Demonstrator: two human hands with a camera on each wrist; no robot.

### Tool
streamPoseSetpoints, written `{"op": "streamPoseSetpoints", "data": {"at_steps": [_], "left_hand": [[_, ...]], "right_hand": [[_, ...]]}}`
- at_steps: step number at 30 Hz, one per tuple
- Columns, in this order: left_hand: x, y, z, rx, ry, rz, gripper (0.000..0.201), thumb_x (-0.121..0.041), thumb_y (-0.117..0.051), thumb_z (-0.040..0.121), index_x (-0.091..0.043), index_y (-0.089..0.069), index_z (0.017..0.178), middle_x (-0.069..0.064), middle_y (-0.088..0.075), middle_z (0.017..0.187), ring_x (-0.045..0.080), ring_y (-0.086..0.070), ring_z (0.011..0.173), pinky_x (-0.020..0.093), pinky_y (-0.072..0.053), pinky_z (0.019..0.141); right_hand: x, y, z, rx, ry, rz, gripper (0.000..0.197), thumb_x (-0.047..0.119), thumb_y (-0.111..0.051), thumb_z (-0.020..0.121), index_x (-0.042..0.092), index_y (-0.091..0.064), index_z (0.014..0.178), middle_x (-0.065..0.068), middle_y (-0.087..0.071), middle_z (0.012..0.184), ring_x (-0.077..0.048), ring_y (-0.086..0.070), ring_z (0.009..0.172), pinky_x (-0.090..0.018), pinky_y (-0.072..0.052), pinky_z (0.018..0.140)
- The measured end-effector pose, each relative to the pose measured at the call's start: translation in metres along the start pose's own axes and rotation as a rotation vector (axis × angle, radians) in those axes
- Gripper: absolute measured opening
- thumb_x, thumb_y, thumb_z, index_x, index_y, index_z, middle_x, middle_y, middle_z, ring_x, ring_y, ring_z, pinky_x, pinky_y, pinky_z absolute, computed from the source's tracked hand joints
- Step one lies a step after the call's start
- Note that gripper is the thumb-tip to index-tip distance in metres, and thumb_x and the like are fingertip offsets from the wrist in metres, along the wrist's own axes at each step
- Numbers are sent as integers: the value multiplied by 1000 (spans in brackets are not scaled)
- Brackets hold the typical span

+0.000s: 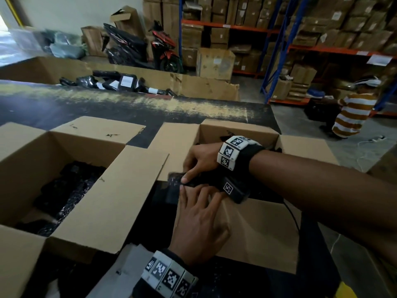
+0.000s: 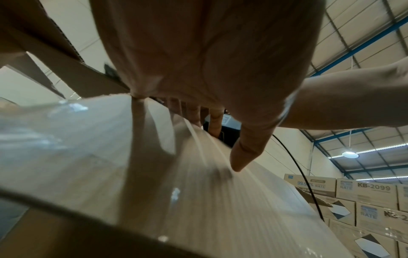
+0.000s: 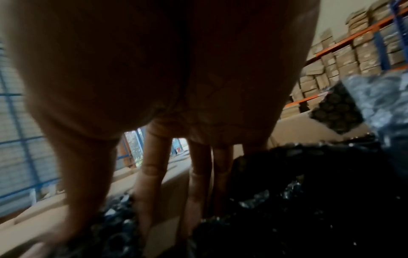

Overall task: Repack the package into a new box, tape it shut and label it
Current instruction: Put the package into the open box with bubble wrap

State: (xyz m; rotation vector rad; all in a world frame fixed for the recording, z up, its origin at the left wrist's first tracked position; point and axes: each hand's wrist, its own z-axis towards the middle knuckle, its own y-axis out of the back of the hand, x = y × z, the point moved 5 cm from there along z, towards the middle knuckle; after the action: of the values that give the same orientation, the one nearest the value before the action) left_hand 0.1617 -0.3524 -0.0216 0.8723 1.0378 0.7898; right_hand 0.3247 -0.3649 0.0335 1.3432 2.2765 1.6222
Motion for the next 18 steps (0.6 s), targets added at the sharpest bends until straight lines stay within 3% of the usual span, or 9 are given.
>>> {"op": "streamPoseSetpoints", "data": {"at_steps": [3, 6, 7, 9, 12, 15, 18], "left_hand": [[0, 1, 0, 31, -4, -7, 74, -58, -56, 80, -38, -35, 148, -9, -37, 144, 18, -23, 149, 65, 2, 123], [0, 2, 0, 40, -7, -31, 76, -57, -55, 80, -41, -33, 151, -12, -36, 143, 17, -21, 151, 64, 2, 122], [0, 2, -1, 41, -6, -38, 76, -58, -55, 81, -41, -32, 151, -12, -36, 143, 16, -20, 151, 64, 4, 122], [1, 2, -1, 49, -4, -43, 75, -59, -54, 82, -42, -31, 151, -14, -34, 144, 15, -18, 151, 62, 6, 123], [2, 1, -1, 54, -3, -35, 75, -60, -52, 82, -44, -30, 152, -15, -33, 145, 13, -16, 151, 61, 7, 123], [2, 0, -1, 62, 3, -39, 75, -60, -52, 81, -44, -31, 151, -16, -34, 145, 13, -18, 150, 62, 5, 123], [1, 1, 1, 90, 18, -23, 76, -61, -50, 81, -46, -26, 152, -18, -29, 146, 11, -13, 151, 58, 14, 123]], "right_hand": [[-17, 14, -1, -96, -23, -8, 29, 35, -79, 84, 12, -66, 73, 2, -59, 67, -9, -49, 62, -28, -40, 62], [-48, 38, -14, -256, -147, -195, 19, 30, -84, 76, 21, -67, 74, 7, -64, 70, -10, -56, 67, -26, -41, 62], [-60, 44, -20, -291, -192, -276, 16, 25, -84, 74, 21, -70, 80, 5, -67, 79, -13, -60, 75, -27, -42, 65], [-94, 45, -24, -271, -284, -364, 30, 19, -84, 73, 15, -71, 100, -1, -67, 100, -21, -62, 93, -30, -44, 74], [-143, 26, -27, -153, -430, -373, 53, 29, -85, 76, 20, -64, 123, -8, -65, 126, -30, -62, 114, -35, -50, 91], [-166, 3, -25, -94, -464, -278, 60, 32, -70, 92, 19, -47, 146, -11, -52, 148, -30, -54, 130, -32, -43, 101], [-181, -14, -20, -38, -483, -183, 63, 30, -56, 102, 22, -27, 158, -11, -39, 159, -30, -48, 138, -33, -40, 105]]}}
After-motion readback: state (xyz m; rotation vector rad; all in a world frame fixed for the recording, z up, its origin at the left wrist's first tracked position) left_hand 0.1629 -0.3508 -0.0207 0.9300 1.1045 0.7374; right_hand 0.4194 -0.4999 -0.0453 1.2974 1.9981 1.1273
